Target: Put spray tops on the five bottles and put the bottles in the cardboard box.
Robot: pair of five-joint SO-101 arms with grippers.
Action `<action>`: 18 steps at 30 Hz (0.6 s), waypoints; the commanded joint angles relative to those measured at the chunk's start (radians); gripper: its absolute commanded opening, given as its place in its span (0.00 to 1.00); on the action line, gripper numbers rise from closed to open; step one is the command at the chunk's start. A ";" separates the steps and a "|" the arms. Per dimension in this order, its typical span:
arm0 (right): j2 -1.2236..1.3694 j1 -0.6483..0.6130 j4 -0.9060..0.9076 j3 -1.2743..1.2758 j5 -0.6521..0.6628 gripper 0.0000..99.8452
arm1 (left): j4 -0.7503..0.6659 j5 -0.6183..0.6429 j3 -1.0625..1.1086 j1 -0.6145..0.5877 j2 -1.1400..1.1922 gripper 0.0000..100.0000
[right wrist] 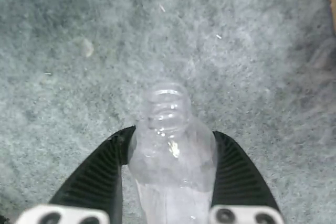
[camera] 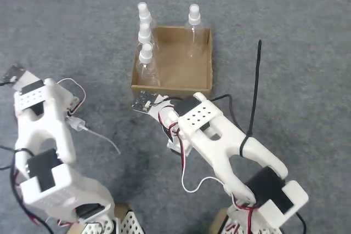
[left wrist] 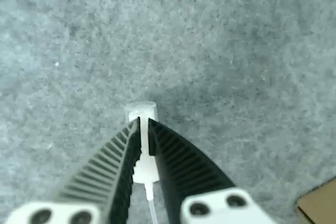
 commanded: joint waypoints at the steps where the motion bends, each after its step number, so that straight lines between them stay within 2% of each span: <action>1: -0.064 0.008 -0.010 -0.005 -0.006 0.08 | 0.018 -0.012 0.012 0.002 0.000 0.05; 6: -0.064 0.008 -0.010 -0.005 -0.006 0.08 | 0.023 -0.012 0.022 0.002 0.000 0.20; 14: -0.064 0.008 -0.010 -0.005 -0.006 0.08 | 0.015 -0.017 0.039 0.002 0.008 0.21; 18: -0.064 0.008 -0.010 -0.005 -0.006 0.08 | 0.025 -0.017 -0.016 0.003 0.083 0.20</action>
